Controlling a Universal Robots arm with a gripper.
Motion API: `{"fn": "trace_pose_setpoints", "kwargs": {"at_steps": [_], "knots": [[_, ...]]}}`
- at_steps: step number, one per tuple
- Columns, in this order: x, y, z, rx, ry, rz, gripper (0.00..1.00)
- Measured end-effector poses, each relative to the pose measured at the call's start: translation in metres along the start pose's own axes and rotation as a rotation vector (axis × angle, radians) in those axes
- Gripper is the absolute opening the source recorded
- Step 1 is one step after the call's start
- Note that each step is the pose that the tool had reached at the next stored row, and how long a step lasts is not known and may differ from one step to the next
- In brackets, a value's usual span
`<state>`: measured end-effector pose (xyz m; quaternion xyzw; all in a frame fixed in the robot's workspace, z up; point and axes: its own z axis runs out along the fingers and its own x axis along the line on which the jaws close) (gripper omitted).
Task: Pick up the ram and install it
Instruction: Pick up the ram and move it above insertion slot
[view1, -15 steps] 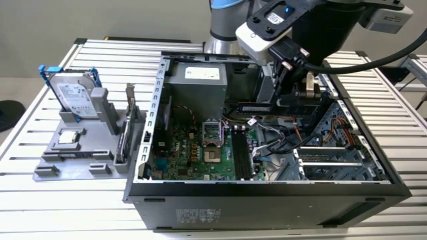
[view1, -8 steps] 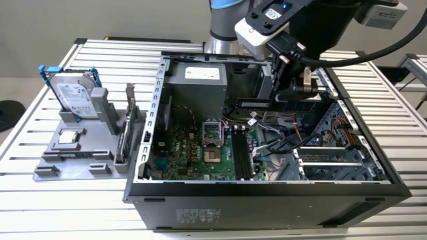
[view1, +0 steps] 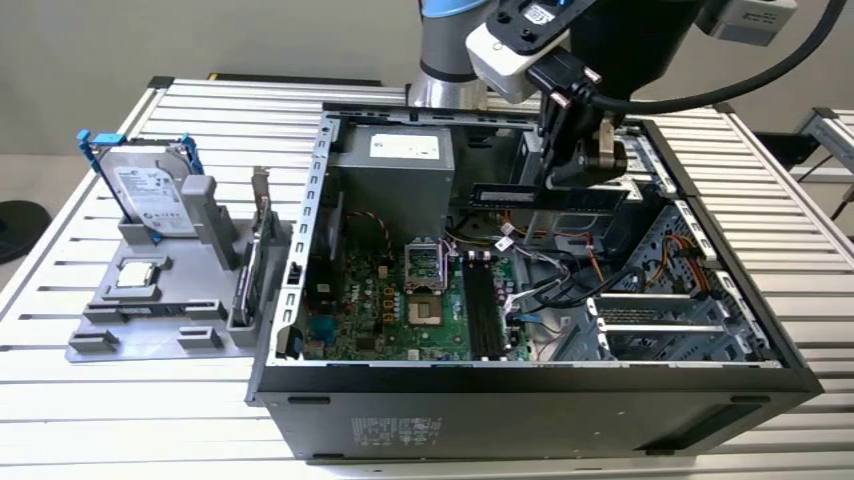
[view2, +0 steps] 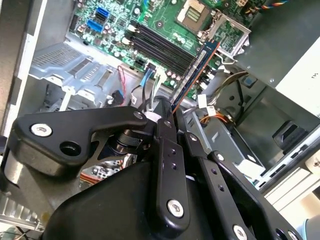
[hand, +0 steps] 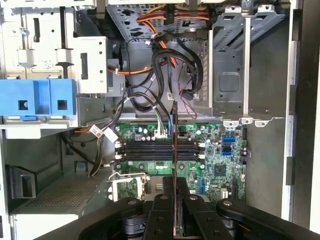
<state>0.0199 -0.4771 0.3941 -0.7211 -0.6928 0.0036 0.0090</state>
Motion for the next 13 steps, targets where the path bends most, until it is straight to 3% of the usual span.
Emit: {"fn": "trace_pose_setpoints", "kwargs": {"at_steps": [13], "knots": [[0.0239, -0.0009, 0.0002, 0.0000, 0.0000, 0.001, 0.00]]}}
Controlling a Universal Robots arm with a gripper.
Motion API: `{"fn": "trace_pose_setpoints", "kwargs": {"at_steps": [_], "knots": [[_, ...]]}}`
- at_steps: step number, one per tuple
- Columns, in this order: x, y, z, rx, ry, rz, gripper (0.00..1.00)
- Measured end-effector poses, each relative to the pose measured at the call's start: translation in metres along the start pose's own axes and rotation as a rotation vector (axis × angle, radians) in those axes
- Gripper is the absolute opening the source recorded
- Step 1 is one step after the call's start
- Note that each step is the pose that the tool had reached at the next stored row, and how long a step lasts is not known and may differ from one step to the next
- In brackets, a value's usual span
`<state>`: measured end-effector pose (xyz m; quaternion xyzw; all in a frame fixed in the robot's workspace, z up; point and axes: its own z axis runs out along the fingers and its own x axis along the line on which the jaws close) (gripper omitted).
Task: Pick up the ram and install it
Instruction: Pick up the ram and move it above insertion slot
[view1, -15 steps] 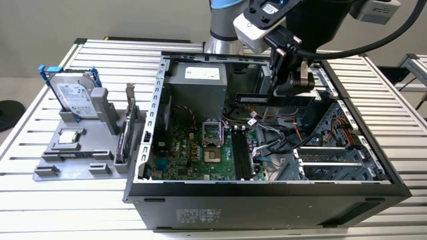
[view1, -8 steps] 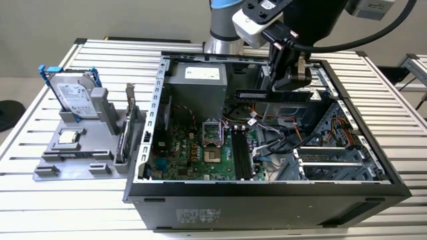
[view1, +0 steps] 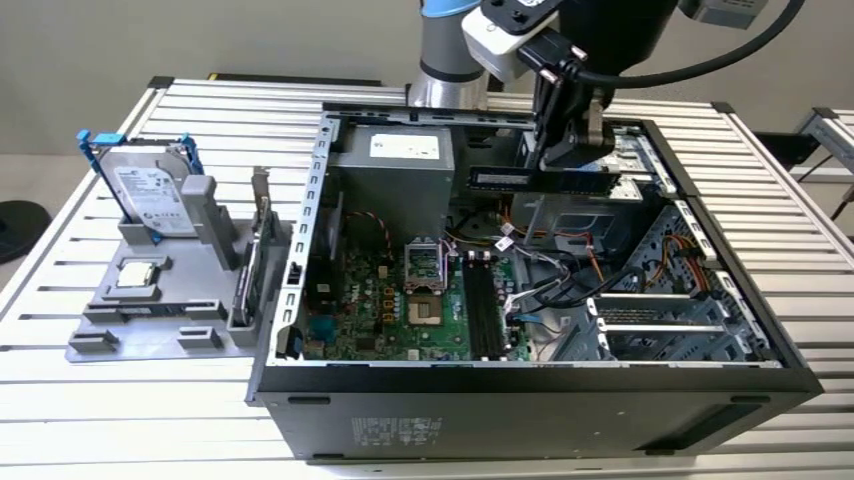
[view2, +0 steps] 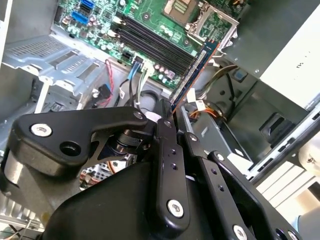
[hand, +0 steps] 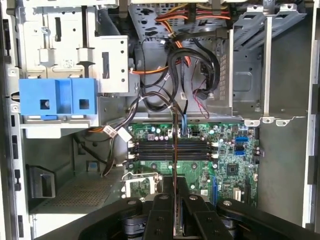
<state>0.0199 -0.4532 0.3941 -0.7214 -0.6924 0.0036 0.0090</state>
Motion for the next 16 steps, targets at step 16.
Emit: {"fn": "trace_pose_setpoints", "kwargs": {"at_steps": [16], "knots": [[0.0311, -0.0013, 0.0003, 0.0000, 0.0000, 0.001, 0.00]]}}
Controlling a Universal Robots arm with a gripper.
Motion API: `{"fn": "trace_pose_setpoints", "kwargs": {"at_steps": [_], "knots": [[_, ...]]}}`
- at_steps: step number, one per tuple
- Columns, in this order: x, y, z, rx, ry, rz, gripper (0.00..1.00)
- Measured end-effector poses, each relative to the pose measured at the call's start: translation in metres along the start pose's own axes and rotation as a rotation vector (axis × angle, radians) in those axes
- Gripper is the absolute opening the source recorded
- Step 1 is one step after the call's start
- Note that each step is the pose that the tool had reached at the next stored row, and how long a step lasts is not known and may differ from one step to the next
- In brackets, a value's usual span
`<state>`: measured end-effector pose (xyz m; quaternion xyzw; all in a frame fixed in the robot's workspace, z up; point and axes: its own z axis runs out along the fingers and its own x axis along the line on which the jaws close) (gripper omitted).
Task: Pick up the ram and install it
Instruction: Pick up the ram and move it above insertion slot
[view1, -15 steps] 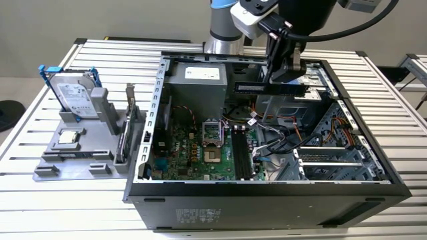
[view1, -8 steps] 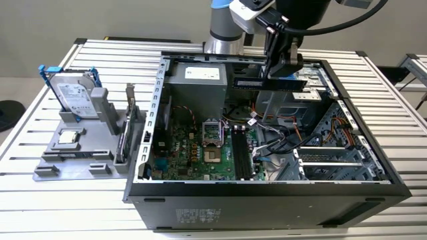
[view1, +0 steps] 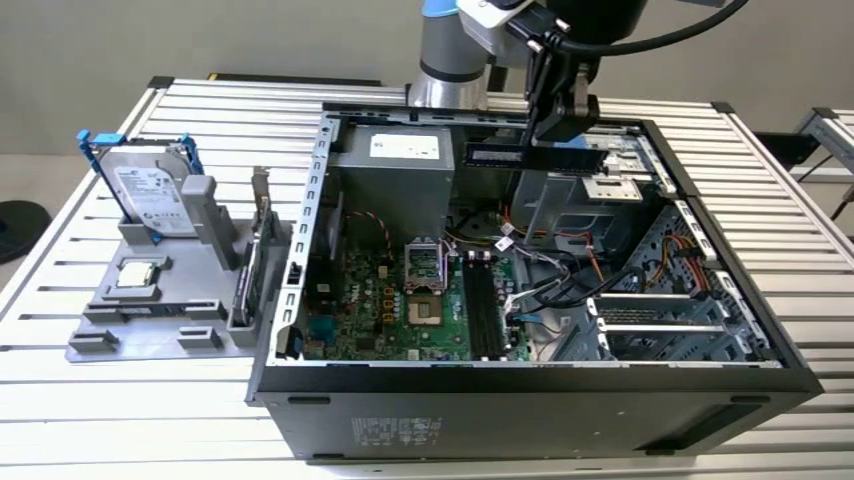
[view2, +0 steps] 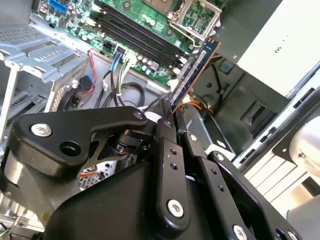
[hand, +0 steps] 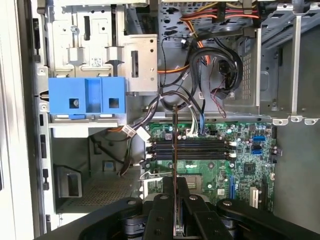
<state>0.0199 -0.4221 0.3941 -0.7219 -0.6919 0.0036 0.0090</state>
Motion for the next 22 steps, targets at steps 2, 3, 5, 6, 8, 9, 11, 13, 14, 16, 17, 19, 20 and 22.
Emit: {"fn": "trace_pose_setpoints", "kwargs": {"at_steps": [2, 3, 5, 6, 8, 9, 11, 13, 14, 16, 17, 19, 20, 22], "knots": [[0.0023, -0.0001, 0.0001, 0.0000, 0.0001, 0.000, 0.00], [0.0033, -0.0001, 0.0001, 0.0000, 0.0001, 0.000, 0.00], [0.0042, -0.0001, 0.0000, 0.0000, -0.0001, 0.000, 0.00], [0.0042, -0.0001, 0.0000, 0.0000, 0.0000, 0.000, 0.00], [0.0043, -0.0002, 0.0000, 0.0000, 0.0000, 0.000, 0.00], [0.0044, -0.0002, 0.0000, 0.0000, 0.0000, 0.000, 0.00], [0.0044, -0.0002, 0.0000, 0.0000, 0.0000, 0.000, 0.00], [0.0044, -0.0002, 0.0001, 0.0000, 0.0001, 0.000, 0.00], [0.0044, -0.0002, 0.0001, 0.0000, 0.0001, 0.000, 0.00], [0.0045, -0.0002, 0.0000, 0.0000, 0.0000, 0.000, 0.00], [0.0045, -0.0002, 0.0000, 0.0000, 0.0000, 0.000, 0.00], [0.0045, -0.0002, 0.0000, 0.0000, 0.0000, 0.001, 0.00], [0.0045, -0.0002, 0.0001, 0.0000, 0.0002, 0.002, 0.00], [0.0045, -0.0002, 0.0001, -0.0001, 0.0002, 0.011, 0.00]]}}
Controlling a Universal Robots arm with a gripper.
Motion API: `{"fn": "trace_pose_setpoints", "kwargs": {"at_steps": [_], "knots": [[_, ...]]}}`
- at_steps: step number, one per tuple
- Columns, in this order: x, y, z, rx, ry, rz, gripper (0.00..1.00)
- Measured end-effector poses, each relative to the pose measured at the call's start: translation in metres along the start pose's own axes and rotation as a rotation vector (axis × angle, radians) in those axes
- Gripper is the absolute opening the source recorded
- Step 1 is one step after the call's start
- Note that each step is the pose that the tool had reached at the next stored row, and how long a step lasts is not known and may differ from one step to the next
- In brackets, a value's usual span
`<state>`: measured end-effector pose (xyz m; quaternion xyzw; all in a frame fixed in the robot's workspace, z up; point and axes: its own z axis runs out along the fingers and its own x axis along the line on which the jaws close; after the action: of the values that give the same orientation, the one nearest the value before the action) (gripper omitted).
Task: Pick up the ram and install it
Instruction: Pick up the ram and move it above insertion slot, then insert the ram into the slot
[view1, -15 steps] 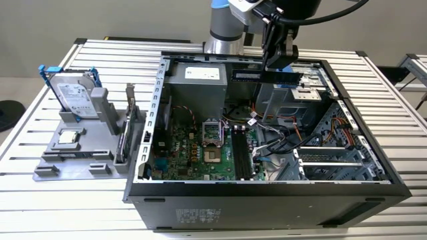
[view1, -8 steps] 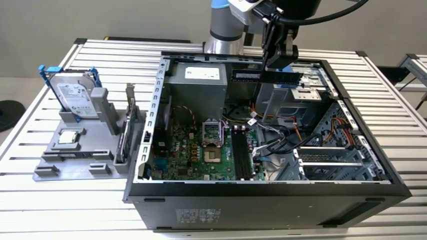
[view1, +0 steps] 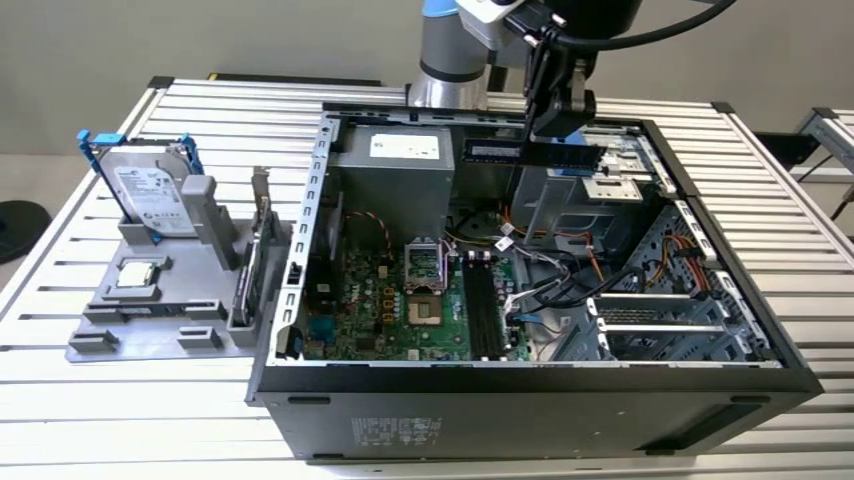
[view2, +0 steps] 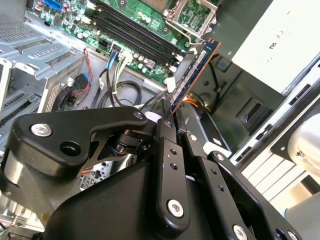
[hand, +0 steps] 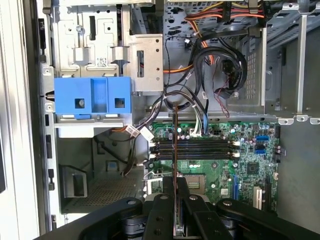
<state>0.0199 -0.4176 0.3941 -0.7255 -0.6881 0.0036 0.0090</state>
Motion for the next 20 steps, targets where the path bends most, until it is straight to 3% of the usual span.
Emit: {"fn": "trace_pose_setpoints", "kwargs": {"at_steps": [20], "knots": [[0.0000, 0.0000, 0.0000, -0.0009, 0.0023, 0.127, 0.00]]}}
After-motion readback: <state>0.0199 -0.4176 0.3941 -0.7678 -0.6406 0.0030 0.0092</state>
